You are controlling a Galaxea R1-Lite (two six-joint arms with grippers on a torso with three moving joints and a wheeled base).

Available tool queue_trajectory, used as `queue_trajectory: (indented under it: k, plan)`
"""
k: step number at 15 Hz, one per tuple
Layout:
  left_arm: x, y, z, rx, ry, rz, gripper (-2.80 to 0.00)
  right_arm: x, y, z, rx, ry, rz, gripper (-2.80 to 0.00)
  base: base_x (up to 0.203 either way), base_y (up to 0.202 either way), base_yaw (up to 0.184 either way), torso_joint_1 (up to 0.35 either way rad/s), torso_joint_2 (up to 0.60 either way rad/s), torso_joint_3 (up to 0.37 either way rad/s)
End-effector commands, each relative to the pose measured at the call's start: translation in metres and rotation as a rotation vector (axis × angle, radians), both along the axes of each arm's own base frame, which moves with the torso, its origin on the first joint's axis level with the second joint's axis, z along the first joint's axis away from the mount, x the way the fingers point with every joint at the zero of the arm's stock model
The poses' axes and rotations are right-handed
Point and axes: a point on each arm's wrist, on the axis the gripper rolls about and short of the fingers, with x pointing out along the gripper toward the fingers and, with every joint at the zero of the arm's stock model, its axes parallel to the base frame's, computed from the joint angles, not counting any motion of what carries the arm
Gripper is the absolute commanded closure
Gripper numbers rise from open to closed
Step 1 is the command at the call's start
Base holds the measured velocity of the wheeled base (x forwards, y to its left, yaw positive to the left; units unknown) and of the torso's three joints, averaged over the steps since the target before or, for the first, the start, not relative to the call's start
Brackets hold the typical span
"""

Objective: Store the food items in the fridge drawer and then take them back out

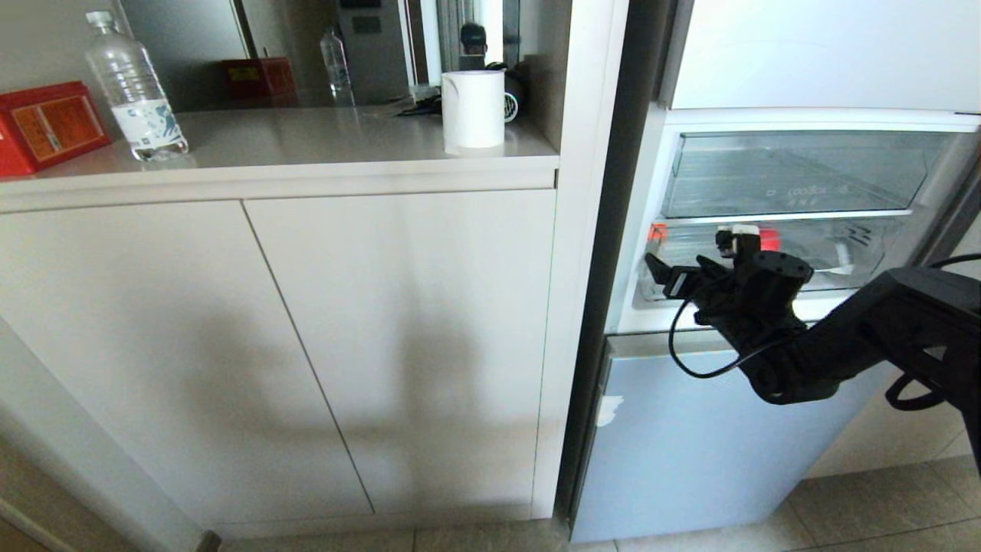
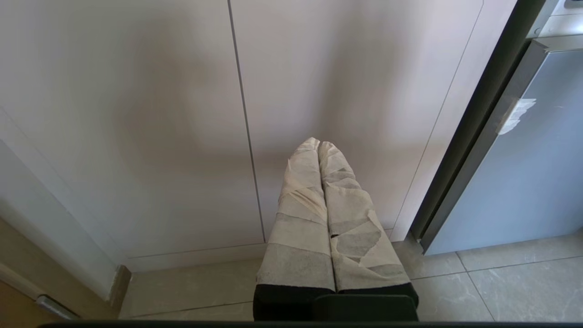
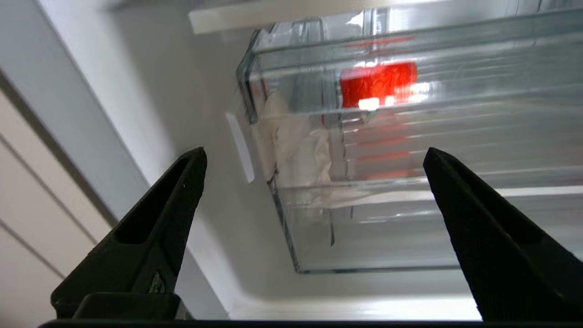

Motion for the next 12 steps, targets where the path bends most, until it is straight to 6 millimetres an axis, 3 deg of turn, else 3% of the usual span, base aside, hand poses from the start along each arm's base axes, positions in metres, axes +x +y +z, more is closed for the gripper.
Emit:
queue_trajectory:
  k: [1,12]
  plan:
    - [0.000,0.000,0.000,0.000,0.002,0.001,0.00,0.004,0.001,0.001,0.003,-0.013,-0.005,-2.80,0.000,0.000,0.000,0.000,0.00,0.000]
    - [0.000,0.000,0.000,0.000,0.002,0.000,0.00,0.022,0.008,0.001,-0.053,-0.041,-0.062,-2.80,0.000,0.000,0.000,0.000,0.00,0.000]
